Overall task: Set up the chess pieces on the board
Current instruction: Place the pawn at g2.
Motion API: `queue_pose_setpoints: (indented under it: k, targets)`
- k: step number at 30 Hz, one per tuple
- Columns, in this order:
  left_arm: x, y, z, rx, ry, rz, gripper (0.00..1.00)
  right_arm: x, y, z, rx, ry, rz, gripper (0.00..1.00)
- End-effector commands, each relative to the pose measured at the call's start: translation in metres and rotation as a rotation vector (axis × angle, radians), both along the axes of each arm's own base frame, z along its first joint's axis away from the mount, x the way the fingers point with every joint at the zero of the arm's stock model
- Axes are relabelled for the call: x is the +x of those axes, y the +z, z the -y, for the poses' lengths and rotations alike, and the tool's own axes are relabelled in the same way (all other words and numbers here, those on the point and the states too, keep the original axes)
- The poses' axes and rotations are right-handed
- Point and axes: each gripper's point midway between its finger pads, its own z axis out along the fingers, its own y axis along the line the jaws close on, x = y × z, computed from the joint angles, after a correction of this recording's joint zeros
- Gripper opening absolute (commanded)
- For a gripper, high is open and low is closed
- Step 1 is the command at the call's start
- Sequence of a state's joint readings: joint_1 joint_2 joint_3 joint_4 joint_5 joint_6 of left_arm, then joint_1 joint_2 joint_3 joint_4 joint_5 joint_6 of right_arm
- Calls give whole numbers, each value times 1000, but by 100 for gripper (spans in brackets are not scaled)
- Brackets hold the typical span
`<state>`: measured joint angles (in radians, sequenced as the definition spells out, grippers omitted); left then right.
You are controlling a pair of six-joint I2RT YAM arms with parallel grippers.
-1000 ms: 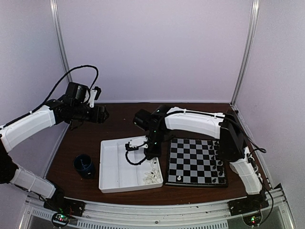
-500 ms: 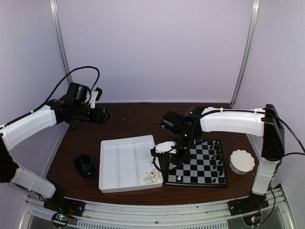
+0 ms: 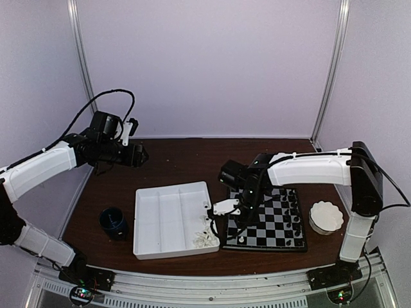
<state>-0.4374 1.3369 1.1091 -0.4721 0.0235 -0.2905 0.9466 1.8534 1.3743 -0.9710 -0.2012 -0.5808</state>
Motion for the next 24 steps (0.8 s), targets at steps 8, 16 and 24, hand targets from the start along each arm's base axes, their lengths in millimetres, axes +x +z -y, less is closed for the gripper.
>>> queue_pose_setpoints:
  k: [8,16,24]
  targets:
    - [9,22,-2,-18,9,58,73,1,-18,9,-61,8,-7,0]
    - [9,21,-1,-18,8,56,73,-2,-18,13,-64,10,-8,0]
    - [10,20,-2,-14,10,55,73,-1,-18,13,-66,7,-6,6]
